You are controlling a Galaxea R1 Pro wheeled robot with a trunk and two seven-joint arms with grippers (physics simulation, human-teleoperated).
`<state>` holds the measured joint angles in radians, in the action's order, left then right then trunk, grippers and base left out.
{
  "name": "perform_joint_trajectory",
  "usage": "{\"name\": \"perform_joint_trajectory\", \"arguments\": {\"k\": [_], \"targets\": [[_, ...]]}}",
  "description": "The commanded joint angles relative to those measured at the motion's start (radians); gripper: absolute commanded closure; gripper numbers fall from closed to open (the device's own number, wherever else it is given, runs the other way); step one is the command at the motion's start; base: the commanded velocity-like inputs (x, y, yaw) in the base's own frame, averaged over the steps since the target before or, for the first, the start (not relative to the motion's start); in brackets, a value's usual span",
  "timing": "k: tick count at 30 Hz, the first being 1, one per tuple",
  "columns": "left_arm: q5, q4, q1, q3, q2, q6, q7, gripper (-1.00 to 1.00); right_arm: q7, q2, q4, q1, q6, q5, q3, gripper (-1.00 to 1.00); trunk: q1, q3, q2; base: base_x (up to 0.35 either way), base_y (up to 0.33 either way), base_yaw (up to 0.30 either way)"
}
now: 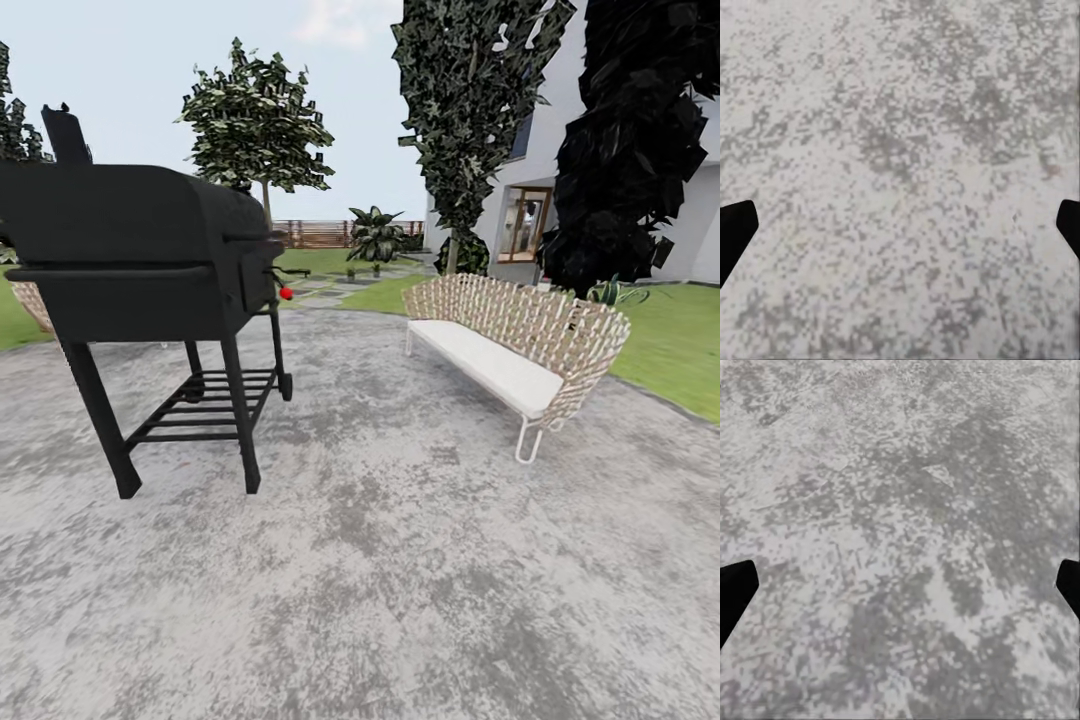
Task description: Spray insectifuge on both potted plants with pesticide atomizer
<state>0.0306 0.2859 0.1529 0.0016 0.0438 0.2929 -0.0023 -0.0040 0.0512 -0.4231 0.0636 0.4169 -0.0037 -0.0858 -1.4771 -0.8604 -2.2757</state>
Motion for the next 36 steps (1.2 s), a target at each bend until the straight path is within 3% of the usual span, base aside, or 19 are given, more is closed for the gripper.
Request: {"name": "perform_joint_trajectory", "arguments": {"k": [1, 3, 4, 7, 8, 9, 12, 17, 19, 25, 26, 32, 36], "targets": [[0.003, -0.001, 0.000, 0.000, 0.000, 0.003, 0.000, -1.00, 0.000, 0.001, -0.033, 0.006, 0.006, 0.000, -0.001, -1.00, 0.000, -0.001, 0.000, 0.253, -0.233, 0.000], [0.003, -0.001, 0.000, 0.000, 0.000, 0.003, 0.000, -1.00, -0.001, 0.003, -0.121, 0.028, 0.008, 0.002, -0.001, -1.00, 0.000, -0.001, 0.000, 0.253, -0.233, 0.000], [0.003, -0.001, 0.001, 0.000, 0.002, 0.003, 0.000, -1.00, -0.001, 0.004, -0.283, 0.161, -0.025, 0.004, 0.000, -1.00, 0.000, -0.001, 0.000, 0.253, -0.233, 0.000], [0.006, 0.000, 0.002, 0.000, 0.002, 0.002, 0.001, -1.00, -0.002, 0.002, -0.338, 0.228, -0.081, 0.004, 0.000, -1.00, 0.000, -0.001, 0.000, 0.253, -0.233, 0.000], [0.009, 0.000, 0.002, 0.000, 0.002, 0.002, 0.003, -1.00, -0.002, -0.003, -0.407, 0.257, -0.156, 0.005, 0.003, -1.00, 0.000, -0.001, 0.000, 0.259, -0.231, 0.000], [0.011, 0.000, 0.002, 0.001, 0.002, 0.002, 0.004, -1.00, -0.002, -0.005, -0.474, 0.269, -0.227, 0.005, 0.004, -1.00, 0.000, -0.001, 0.000, 0.266, -0.230, 0.000], [0.014, 0.001, 0.002, 0.001, 0.001, 0.002, 0.006, -1.00, -0.002, -0.006, -0.600, 0.278, -0.344, 0.005, 0.004, -1.00, 0.000, -0.001, 0.000, 0.280, -0.203, 0.000], [0.028, 0.001, 0.002, 0.002, 0.001, 0.002, 0.007, -1.00, 0.000, -0.008, -0.704, 0.282, -0.455, 0.007, 0.006, -1.00, 0.000, -0.001, 0.000, 0.321, -0.075, 0.000], [0.039, 0.001, 0.002, 0.002, 0.001, 0.002, 0.007, -1.00, 0.004, -0.008, -0.657, 0.280, -0.466, 0.006, 0.006, -1.00, 0.000, -0.001, 0.000, 0.336, -0.015, 0.000], [0.048, 0.001, 0.002, 0.001, 0.001, 0.003, 0.007, -1.00, 0.010, -0.008, -0.403, 0.279, -0.446, 0.004, 0.008, -1.00, 0.000, -0.001, 0.000, 0.340, -0.003, 0.000], [0.049, 0.001, 0.002, 0.001, 0.001, 0.003, 0.007, -1.00, 0.011, -0.008, -0.324, 0.279, -0.443, 0.005, 0.010, -1.00, 0.000, -0.001, 0.000, 0.340, 0.000, 0.000], [0.049, 0.000, 0.002, 0.001, 0.000, 0.003, 0.007, -1.00, 0.012, -0.007, -0.129, 0.278, -0.439, 0.006, 0.013, -1.00, 0.000, -0.001, 0.000, 0.340, 0.000, 0.000], [0.048, 0.000, 0.002, 0.001, -0.003, 0.003, 0.005, -1.00, 0.010, -0.007, 0.023, 0.278, -0.371, 0.008, 0.014, -1.00, 0.000, -0.001, 0.000, 0.340, 0.000, 0.000]]}}
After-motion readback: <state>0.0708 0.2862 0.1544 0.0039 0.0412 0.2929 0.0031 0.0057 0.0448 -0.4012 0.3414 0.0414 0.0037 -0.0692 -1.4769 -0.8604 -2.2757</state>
